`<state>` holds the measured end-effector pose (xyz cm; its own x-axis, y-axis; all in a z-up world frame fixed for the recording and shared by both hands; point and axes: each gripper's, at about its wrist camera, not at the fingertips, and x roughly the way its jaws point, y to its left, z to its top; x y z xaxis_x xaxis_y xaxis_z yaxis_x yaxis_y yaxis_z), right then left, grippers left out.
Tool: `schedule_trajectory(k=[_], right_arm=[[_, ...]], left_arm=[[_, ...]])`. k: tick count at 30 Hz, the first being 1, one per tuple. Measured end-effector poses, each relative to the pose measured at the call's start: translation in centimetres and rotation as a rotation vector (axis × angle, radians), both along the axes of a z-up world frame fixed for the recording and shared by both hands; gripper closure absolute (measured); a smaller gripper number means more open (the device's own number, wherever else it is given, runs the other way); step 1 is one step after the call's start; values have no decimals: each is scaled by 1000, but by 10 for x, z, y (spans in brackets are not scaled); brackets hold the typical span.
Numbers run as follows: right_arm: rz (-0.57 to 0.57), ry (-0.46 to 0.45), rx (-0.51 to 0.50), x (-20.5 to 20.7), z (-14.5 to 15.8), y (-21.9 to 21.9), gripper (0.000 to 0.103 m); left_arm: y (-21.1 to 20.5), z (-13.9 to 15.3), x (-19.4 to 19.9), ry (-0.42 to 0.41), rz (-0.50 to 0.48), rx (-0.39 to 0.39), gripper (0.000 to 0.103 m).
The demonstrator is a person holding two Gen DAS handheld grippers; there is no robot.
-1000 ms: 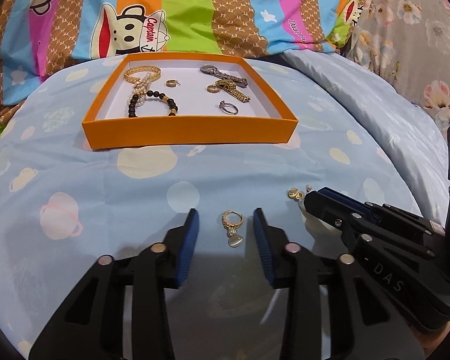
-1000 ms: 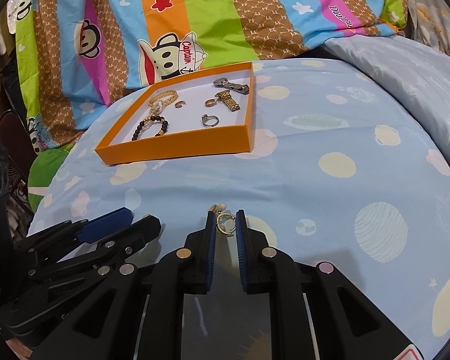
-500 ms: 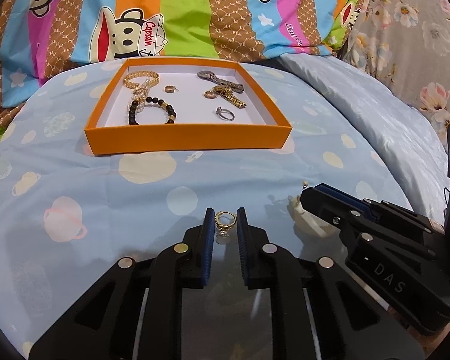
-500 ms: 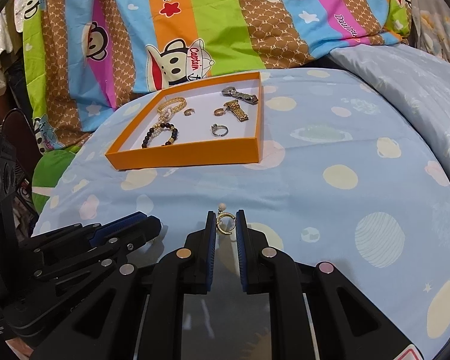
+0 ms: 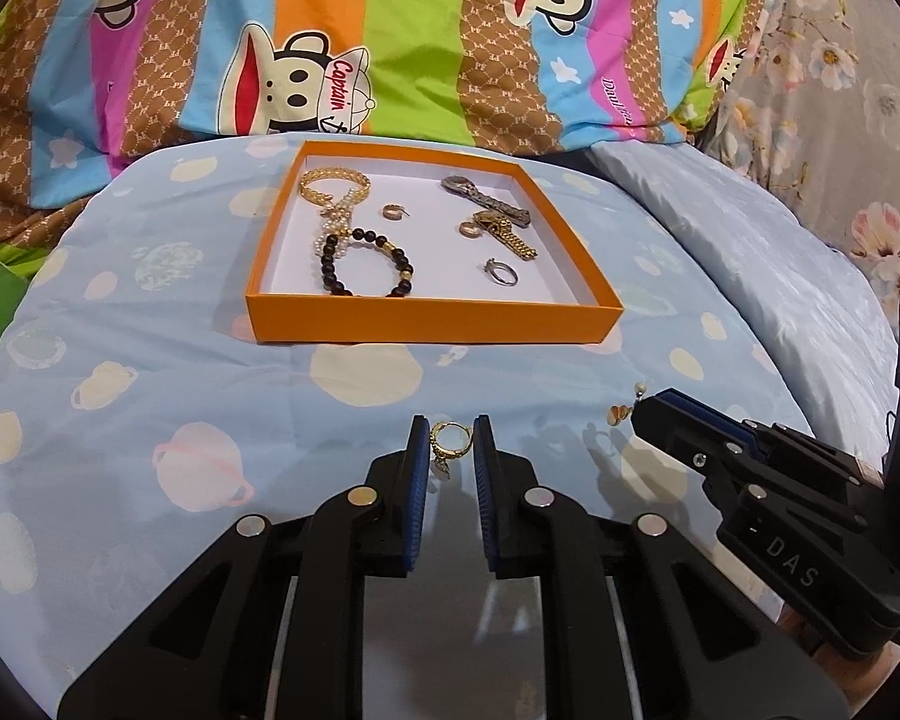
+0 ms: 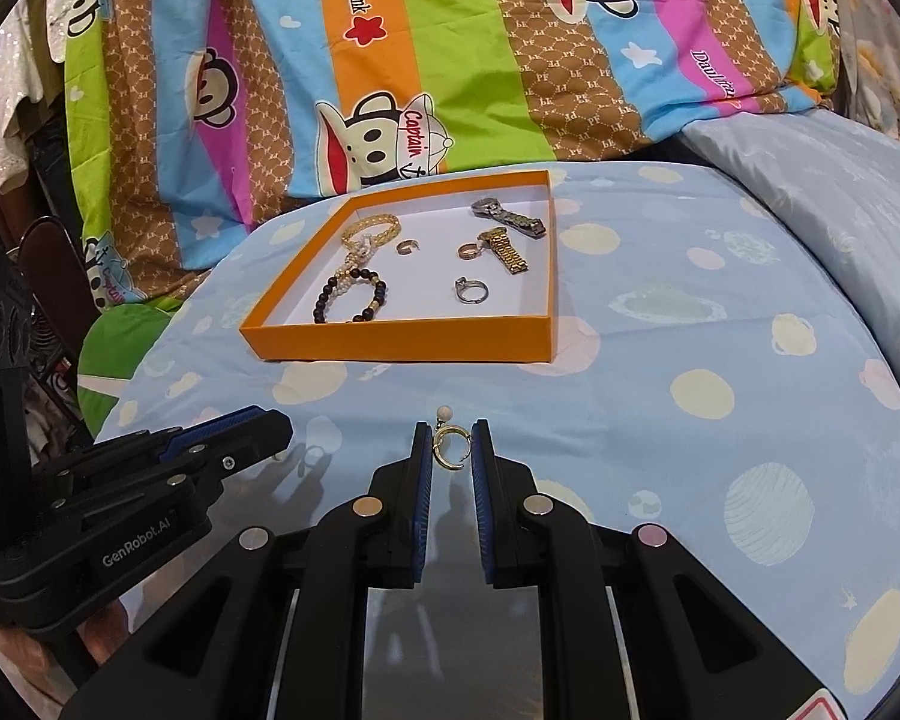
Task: Organize jewelry
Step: 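Carry both earrings into the orange box and open both tools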
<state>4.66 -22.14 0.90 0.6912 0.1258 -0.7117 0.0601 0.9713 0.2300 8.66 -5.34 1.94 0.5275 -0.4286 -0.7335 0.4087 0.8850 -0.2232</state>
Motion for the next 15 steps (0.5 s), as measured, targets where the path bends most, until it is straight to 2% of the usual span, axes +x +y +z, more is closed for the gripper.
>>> schedule_trajectory(k=[15], right_arm=[[16,26,6,10,-10,7,91]], left_arm=[[3,-15,11,33,14,11,89]])
